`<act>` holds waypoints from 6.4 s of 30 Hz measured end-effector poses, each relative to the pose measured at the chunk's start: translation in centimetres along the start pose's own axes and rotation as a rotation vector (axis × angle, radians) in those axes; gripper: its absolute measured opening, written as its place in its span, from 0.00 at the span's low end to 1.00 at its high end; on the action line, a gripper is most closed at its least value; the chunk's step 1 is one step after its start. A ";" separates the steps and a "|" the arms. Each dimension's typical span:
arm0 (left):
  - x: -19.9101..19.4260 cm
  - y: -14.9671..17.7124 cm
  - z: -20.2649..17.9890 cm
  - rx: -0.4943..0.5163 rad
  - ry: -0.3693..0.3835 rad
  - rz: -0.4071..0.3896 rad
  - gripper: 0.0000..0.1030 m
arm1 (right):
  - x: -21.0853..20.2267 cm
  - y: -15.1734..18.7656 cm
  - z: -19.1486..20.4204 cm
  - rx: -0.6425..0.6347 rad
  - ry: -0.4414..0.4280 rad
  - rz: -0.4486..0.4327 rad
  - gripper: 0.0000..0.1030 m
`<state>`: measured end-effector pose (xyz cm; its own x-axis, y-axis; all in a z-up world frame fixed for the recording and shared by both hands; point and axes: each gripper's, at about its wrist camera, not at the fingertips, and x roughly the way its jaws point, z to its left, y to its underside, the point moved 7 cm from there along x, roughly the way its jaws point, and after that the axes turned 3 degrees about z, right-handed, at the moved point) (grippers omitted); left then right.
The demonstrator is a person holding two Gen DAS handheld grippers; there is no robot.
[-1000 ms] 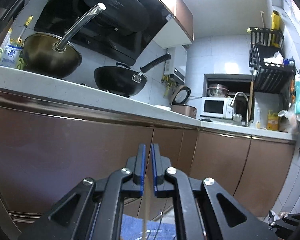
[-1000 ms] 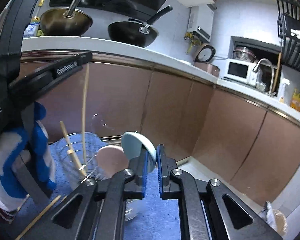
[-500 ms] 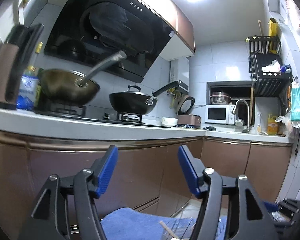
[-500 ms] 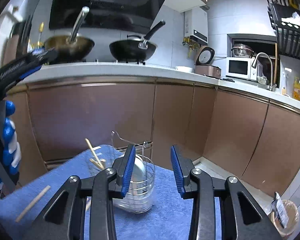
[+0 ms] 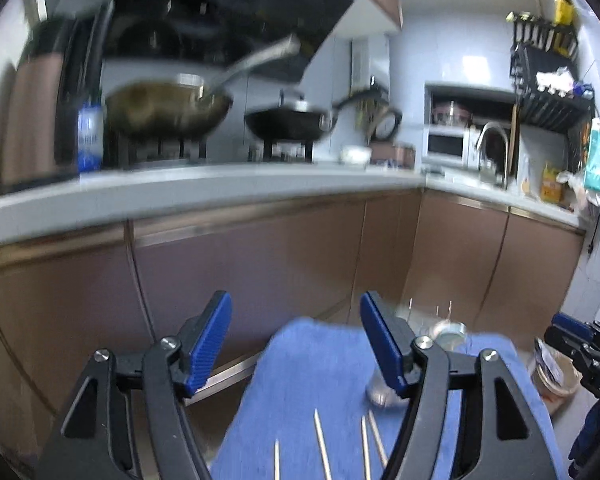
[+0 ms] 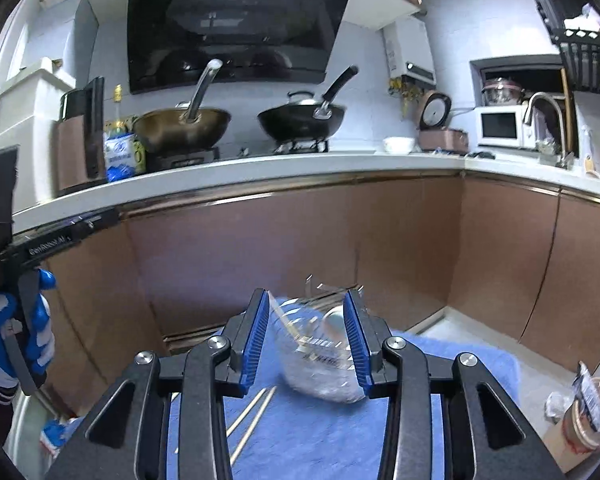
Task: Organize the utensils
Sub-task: 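Move both open tools back down toward the loose chopsticks on the towel, then grasp a wooden chopstick with the left tool while the right tool grasps another, then lift both chopsticks into the glass holder and open both tools to release them, then move both open tools back down toward the last two chopsticks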
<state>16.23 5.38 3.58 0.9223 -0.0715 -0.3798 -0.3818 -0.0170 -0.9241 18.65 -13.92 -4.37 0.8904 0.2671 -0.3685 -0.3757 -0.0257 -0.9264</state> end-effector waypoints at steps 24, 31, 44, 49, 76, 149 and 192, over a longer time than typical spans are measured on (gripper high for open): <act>17.4 18.5 -2.0 -0.069 0.181 0.780 0.35 | 15.8 15.0 6.1 0.076 -0.170 0.608 0.21; 21.1 19.9 -2.2 -0.073 0.190 0.880 0.29 | 20.3 17.0 7.4 0.073 -0.167 0.694 0.21; 23.0 21.0 -3.0 -0.005 0.157 0.943 0.21 | 24.3 18.8 7.9 0.097 -0.110 0.790 0.19; 23.3 21.0 -3.3 0.010 0.117 0.945 0.15 | 25.1 19.3 8.1 0.124 -0.105 0.805 0.17; 10.5 12.2 -1.6 -0.117 0.167 0.530 0.04 | 11.2 12.7 8.2 0.142 -0.281 0.439 0.05; 4.9 -3.6 -4.5 -0.156 0.042 -0.162 0.42 | 5.5 -4.9 0.4 0.026 -0.057 -0.135 0.32; -11.6 5.8 -4.5 0.060 -0.127 -0.096 0.55 | -9.1 4.4 4.0 0.123 -0.067 -0.116 1.00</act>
<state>3.10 1.62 2.86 0.9559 0.0543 -0.2888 -0.2912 0.0426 -0.9557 7.91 -12.65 -4.77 0.9120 0.3251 -0.2503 -0.3041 0.1261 -0.9443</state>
